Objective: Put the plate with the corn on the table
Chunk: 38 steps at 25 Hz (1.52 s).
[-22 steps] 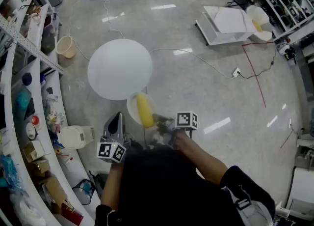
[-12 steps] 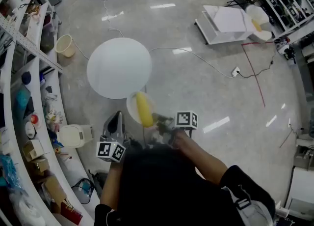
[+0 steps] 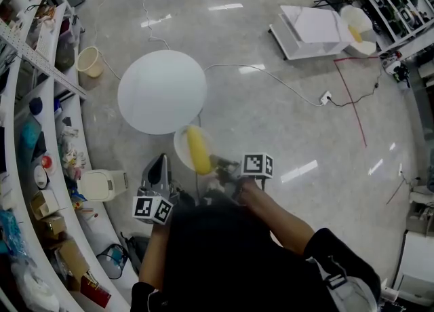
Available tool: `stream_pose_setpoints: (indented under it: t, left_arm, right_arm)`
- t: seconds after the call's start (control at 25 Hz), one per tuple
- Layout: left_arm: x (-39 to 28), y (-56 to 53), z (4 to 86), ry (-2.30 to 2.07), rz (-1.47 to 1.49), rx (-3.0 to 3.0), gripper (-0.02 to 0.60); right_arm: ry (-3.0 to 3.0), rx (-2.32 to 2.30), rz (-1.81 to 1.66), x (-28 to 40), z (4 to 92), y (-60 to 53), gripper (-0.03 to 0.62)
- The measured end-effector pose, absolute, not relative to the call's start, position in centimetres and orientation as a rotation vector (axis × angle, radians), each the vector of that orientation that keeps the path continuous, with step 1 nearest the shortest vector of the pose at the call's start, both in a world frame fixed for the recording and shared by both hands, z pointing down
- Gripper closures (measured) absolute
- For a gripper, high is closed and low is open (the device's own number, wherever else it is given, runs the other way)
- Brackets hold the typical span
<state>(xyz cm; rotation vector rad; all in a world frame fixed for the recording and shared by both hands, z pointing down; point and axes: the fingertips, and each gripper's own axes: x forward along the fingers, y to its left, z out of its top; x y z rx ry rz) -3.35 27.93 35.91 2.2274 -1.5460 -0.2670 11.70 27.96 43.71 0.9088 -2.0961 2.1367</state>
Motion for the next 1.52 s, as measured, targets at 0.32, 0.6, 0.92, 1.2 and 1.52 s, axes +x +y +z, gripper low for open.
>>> stream_pose_setpoints:
  t: [0.32,0.6,0.92,1.2,1.52]
  left_arm:
    - [-1.6,28.6,35.3,-1.606,-0.275,2.205,0.577]
    - [-0.9,29.3,34.4,-1.654,-0.276,2.193,0.577]
    - [-2.3,27.6,35.0,-1.652,-0.290,2.185,0.577]
    - [-3.6,24.9,35.3,-1.630,-0.299,2.190,0.577]
    - [-6.4,20.9,35.7,-1.602,-0.296,2.189,0.577]
  right_arm:
    - [-2.091,0.880,2.146,13.8,44.0,28.1,0.565]
    - [-2.105,0.850,2.139,14.7,43.9,27.7,0.566]
    - [-2.108,0.865,2.140,13.8,44.0,26.5,0.565]
    - [-2.117,0.877,2.121,12.6,43.9,24.4,0.565]
    - [-2.116,0.879,2.132,9.7,44.0,21.0,0.565]
